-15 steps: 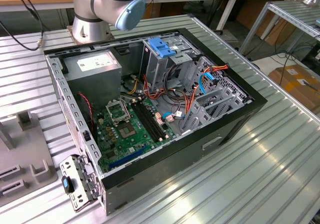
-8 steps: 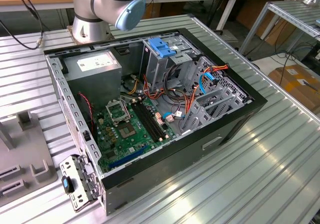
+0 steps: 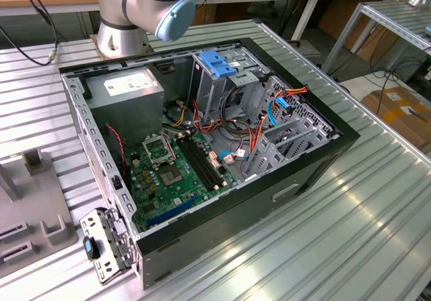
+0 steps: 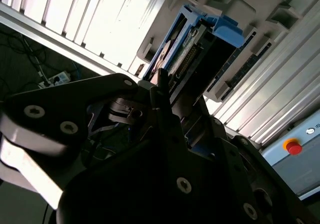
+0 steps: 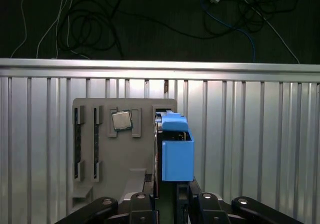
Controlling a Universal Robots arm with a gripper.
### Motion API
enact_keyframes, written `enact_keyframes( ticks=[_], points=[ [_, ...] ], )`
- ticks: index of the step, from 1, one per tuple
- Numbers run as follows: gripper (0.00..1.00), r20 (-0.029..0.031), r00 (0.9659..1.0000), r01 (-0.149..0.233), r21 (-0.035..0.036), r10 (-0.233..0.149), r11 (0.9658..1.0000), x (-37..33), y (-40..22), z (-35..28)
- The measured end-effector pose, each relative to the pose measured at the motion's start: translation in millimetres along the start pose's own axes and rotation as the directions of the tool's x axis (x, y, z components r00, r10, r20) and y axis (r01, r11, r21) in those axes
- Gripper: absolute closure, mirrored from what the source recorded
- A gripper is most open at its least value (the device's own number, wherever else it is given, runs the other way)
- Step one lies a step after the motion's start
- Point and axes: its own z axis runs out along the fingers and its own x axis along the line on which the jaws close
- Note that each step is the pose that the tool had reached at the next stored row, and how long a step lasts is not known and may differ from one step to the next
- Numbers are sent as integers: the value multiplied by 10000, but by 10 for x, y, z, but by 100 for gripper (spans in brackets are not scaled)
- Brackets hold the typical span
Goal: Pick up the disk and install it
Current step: 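Pick up the disk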
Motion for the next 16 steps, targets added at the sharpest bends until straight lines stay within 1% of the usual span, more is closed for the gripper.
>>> enact_keyframes(
  ticks=[4, 9, 16],
  points=[
    [65, -1, 10000, 0, -2, 0, 10000, 0, 0, -10],
    [65, 0, 10000, 0, 0, 0, 10000, 0, 0, -78],
    [65, 0, 10000, 0, 0, 0, 10000, 0, 0, -87]
  ],
)
